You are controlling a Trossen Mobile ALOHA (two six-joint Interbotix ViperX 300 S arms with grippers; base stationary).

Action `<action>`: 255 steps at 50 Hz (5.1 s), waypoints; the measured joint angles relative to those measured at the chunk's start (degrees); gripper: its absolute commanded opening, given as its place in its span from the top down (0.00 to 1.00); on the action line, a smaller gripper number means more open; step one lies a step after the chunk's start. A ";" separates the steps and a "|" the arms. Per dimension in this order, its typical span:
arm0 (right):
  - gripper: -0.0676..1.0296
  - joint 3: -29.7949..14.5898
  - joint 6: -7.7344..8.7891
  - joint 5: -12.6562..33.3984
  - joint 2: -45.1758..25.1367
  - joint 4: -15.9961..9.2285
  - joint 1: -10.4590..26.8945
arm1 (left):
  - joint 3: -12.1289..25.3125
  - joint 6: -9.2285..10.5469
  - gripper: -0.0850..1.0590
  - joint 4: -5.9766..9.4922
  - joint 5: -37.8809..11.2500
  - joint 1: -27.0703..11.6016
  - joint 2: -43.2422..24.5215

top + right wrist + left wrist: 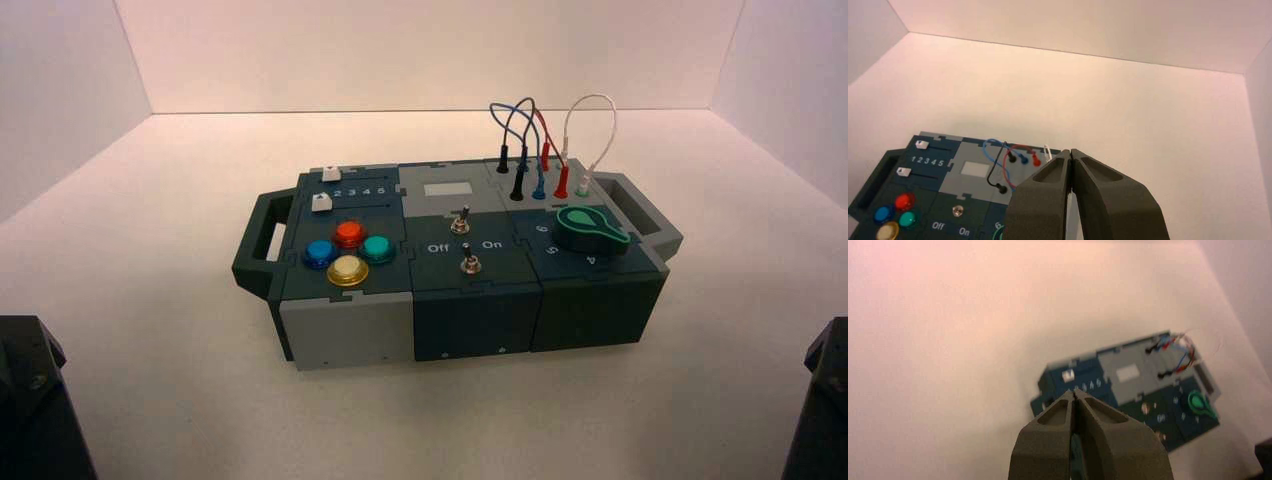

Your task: Flip the bottom switch on with the right gripper.

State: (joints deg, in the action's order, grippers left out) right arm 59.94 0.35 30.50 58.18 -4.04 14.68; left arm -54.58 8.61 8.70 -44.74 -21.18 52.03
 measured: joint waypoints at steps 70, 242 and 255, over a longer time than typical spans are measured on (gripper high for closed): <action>0.96 -1.93 0.09 4.22 -7.91 -4.04 3.69 | -0.79 -0.18 0.95 4.83 -2.29 -5.89 -10.02; 0.96 -4.13 -0.09 0.70 -28.04 -23.29 34.63 | 10.46 0.97 0.95 4.22 0.35 -5.63 -59.24; 0.96 -4.13 -0.09 0.70 -28.83 -26.02 36.21 | 11.34 0.79 0.95 4.22 0.35 -5.45 -60.29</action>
State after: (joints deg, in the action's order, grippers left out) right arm 55.81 0.26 31.20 29.36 -30.06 50.89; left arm -43.24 9.40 12.92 -44.38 -26.63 -8.26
